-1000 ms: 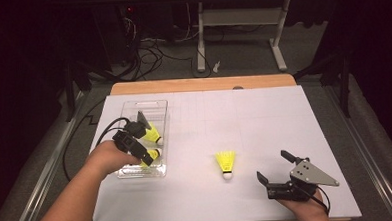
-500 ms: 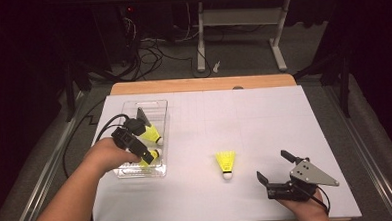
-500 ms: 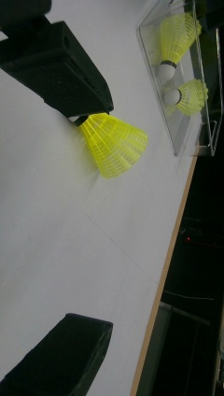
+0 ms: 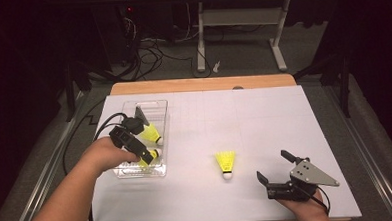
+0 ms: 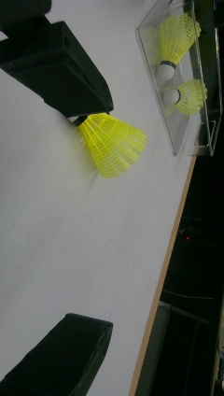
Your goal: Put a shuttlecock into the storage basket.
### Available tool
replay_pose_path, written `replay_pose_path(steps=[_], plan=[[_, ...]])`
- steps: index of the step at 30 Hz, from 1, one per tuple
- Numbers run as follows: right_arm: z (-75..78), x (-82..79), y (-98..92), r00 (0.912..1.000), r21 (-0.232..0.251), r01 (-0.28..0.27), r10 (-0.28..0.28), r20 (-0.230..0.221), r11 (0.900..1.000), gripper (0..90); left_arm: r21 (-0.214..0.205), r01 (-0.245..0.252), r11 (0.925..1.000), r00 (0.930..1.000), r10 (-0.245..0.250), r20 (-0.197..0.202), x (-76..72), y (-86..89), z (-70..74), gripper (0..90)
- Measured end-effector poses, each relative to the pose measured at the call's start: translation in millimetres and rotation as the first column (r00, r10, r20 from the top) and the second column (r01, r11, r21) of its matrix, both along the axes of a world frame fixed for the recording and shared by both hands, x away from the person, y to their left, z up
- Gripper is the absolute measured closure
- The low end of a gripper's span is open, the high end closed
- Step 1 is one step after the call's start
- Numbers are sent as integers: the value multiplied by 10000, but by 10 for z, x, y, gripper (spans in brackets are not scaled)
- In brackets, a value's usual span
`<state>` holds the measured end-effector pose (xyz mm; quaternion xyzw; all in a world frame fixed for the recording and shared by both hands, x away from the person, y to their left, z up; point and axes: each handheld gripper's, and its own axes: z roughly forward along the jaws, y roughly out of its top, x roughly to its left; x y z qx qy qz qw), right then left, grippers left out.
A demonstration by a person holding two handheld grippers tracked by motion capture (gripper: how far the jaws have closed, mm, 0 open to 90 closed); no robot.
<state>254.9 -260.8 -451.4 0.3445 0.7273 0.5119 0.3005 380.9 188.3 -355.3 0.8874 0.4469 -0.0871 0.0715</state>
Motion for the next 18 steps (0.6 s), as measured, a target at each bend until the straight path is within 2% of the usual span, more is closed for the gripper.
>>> replay_pose_path(steps=[5, 11, 14, 18], plan=[[0, 0, -3, 10000, -11, -5, 5, -9, 10000, 3, 33, 80, 10000, 9999, -80, 87, -5, -15, -1, 146], [-3, 0, 4, 10000, -16, -14, 14, -14, 10000, 3, 194, 30, 9998, 9998, -33, 179, 8, -63, -36, 3], [-2, 0, 0, 10000, -32, 3, -3, 6, 10000, 3, 142, -31, 9999, 9993, 25, 377, 14, -69, -31, 2], [-6, 0, -2, 10000, -16, 23, -23, -44, 10000, 3, 75, -22, 10000, 9990, 19, 450, 16, -68, -33, 6]])
